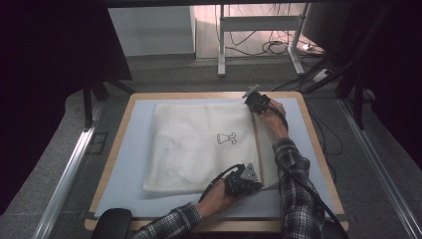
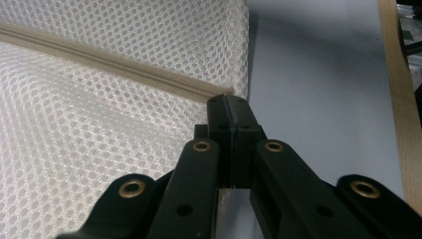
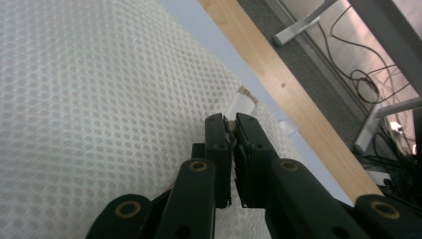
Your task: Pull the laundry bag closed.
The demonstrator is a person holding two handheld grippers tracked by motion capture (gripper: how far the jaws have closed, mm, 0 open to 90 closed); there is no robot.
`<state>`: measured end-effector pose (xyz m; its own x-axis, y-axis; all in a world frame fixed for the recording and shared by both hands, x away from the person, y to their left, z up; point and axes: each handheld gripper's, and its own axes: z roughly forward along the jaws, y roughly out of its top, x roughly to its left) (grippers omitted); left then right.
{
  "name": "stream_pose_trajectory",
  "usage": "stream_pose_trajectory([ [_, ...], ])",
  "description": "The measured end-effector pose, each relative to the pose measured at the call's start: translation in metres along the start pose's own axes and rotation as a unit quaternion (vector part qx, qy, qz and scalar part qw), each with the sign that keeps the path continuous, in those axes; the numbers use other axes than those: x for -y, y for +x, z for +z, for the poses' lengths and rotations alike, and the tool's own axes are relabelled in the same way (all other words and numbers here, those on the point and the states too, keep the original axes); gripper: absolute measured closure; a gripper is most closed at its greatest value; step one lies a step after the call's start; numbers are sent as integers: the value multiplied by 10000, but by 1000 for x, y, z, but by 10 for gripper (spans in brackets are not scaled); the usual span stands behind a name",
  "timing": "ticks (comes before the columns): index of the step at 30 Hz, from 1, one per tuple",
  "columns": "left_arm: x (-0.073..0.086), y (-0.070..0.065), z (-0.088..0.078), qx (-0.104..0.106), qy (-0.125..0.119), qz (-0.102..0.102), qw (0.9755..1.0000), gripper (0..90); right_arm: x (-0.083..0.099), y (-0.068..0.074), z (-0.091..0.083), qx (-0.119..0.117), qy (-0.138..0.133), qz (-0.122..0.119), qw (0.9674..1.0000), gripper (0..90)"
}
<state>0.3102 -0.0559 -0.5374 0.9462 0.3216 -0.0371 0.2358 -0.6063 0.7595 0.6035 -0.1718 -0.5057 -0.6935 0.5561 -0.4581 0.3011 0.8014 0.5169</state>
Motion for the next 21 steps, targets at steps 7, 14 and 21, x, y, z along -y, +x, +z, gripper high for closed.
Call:
stream_pose_trajectory([
  [7,0,0,0,5,-5,5,10000,900,-2,-2,7,82,162,113,9998,841],
  [14,0,-1,0,-32,-5,46,10000,900,-1,4,-1,114,39,291,9995,829],
  [21,0,-4,-1,-195,-29,72,9998,856,-1,6,-12,66,-15,398,9992,722],
])
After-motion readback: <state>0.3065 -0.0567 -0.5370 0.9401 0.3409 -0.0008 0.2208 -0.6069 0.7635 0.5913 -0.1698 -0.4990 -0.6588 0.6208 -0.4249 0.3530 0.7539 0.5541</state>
